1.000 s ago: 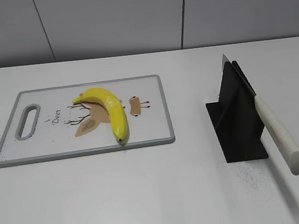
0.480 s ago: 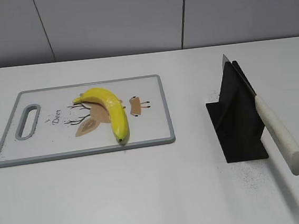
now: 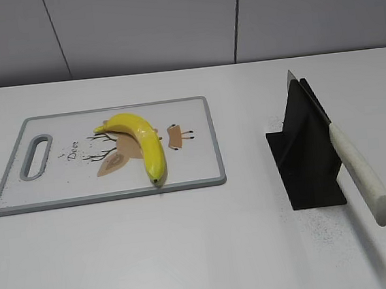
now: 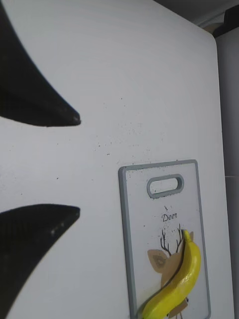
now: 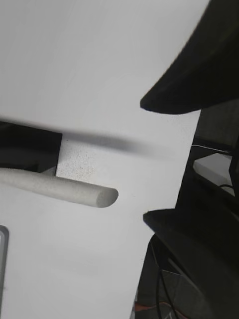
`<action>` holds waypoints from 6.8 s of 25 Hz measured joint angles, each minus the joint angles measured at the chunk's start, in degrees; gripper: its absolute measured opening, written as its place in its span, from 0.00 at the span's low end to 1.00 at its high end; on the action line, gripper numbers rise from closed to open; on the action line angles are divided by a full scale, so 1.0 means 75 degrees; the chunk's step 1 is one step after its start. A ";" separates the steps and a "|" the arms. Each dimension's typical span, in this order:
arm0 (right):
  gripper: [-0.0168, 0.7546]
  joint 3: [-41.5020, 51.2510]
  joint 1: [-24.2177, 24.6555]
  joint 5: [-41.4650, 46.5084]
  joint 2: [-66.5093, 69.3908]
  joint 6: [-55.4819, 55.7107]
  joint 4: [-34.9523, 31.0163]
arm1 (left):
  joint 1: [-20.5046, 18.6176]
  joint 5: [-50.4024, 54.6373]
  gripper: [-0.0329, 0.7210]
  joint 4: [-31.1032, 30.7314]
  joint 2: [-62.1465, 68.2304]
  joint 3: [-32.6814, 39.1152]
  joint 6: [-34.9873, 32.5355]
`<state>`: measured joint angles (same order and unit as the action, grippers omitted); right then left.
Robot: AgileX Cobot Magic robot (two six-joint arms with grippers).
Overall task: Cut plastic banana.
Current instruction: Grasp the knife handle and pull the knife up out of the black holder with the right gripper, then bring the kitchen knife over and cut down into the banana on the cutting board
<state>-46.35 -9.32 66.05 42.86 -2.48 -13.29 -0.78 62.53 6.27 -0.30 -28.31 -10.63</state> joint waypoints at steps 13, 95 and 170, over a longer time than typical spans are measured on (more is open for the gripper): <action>0.63 -0.1311 -0.0249 0.0101 0.3484 0.0331 -0.0490 | 0.0000 0.0000 0.69 0.0000 0.0000 0.0000 0.0000; 0.26 -0.2274 -0.1546 0.0107 0.4301 0.2820 0.0833 | 0.0000 0.0000 0.68 0.0000 0.0000 0.0000 0.0000; 0.26 -1.0587 -0.1781 0.0528 1.1492 -0.9981 -0.1314 | 0.1872 0.0237 0.05 0.2652 1.4802 -0.9430 -0.8431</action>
<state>-125.75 -22.67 70.01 129.05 -77.34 -23.14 13.26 64.30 26.17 110.72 -99.04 -73.86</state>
